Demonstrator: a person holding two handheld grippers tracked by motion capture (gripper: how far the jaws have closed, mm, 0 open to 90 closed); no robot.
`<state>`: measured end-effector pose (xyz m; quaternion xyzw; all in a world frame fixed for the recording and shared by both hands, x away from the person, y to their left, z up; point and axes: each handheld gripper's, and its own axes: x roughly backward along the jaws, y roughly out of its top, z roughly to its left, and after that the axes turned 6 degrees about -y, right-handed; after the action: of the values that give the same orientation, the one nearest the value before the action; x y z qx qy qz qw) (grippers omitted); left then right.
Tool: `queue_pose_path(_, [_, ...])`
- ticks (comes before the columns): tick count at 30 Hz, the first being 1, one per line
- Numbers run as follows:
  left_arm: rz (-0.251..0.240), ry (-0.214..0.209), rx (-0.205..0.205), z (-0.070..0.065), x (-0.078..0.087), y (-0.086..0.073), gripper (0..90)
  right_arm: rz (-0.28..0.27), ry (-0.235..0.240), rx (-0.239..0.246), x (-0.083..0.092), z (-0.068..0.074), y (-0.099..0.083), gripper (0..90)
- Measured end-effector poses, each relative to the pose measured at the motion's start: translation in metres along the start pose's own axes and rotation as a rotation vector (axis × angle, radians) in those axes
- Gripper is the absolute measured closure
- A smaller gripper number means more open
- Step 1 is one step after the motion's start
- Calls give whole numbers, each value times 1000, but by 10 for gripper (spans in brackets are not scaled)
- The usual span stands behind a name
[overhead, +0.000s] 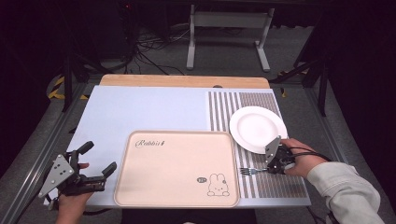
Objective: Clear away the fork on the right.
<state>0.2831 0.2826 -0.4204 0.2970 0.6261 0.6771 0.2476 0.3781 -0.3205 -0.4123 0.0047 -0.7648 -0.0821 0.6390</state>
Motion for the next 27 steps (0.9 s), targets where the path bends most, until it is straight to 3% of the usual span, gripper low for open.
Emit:
queue_pose_path(10, [-2,0,1,0,0,0,0,8,13,79,-1,-1,3,786])
queue_pose_path(16, [-1,0,4,0,0,0,0,9,3,87,1,1,2,787])
queue_pose_path(27, [-1,-1,2,0,0,0,0,-45,-50,80,33,-1,5,787])
